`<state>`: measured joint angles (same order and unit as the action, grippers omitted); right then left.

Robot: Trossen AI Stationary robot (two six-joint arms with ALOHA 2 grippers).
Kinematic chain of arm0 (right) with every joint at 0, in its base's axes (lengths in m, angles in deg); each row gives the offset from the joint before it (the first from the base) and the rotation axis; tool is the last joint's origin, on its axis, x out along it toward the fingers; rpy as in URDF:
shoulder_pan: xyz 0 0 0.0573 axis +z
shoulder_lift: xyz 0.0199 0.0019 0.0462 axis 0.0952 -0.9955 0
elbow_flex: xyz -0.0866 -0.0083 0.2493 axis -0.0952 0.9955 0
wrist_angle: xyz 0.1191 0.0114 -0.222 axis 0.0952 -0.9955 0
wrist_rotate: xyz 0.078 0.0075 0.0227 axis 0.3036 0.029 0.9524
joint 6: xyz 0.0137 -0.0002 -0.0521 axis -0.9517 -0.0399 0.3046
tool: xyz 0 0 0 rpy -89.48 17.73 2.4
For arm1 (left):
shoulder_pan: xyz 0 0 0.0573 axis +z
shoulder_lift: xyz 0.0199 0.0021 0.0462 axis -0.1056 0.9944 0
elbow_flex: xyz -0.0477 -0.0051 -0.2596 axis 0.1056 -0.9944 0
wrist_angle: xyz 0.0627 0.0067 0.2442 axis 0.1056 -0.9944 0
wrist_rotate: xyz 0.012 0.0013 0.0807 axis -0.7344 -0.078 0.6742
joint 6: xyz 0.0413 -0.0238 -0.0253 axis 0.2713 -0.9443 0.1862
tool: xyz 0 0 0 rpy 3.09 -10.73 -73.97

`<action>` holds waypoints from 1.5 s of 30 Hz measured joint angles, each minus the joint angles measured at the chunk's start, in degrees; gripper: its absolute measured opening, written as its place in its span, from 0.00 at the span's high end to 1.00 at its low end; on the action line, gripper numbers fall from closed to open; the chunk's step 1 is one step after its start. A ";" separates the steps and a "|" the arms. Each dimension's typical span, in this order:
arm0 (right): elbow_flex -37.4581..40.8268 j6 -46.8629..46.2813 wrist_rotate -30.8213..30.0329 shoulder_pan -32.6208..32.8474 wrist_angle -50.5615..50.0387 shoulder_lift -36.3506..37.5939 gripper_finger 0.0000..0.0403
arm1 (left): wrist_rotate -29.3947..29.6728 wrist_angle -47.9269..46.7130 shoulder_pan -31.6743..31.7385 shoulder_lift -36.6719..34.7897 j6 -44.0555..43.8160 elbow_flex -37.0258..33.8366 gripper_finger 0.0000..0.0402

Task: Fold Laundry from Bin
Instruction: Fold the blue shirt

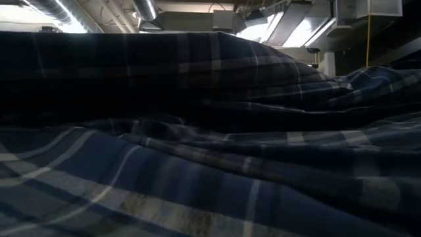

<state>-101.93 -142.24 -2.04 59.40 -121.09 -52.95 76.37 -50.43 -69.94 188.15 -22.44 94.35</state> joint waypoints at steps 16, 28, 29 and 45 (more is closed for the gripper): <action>0.38 0.61 -1.06 0.00 3.29 -0.31 0.53 | 0.02 0.33 0.02 0.00 -0.01 0.00 1.00; 0.39 -0.94 -0.02 -0.55 3.17 -1.40 0.77 | 0.09 0.35 0.04 0.00 -2.86 0.00 1.00; 0.39 -0.59 -0.02 -0.85 3.31 -1.40 0.82 | 0.05 0.35 0.04 0.00 -2.86 0.00 1.00; -15.25 4.11 -5.13 -6.47 -24.57 -1.33 0.98 | -6.03 -0.21 0.04 0.00 -2.91 0.00 1.00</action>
<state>-117.17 -138.13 -7.17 52.93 -145.66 -54.28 70.34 -50.64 -69.90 188.15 -25.35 94.35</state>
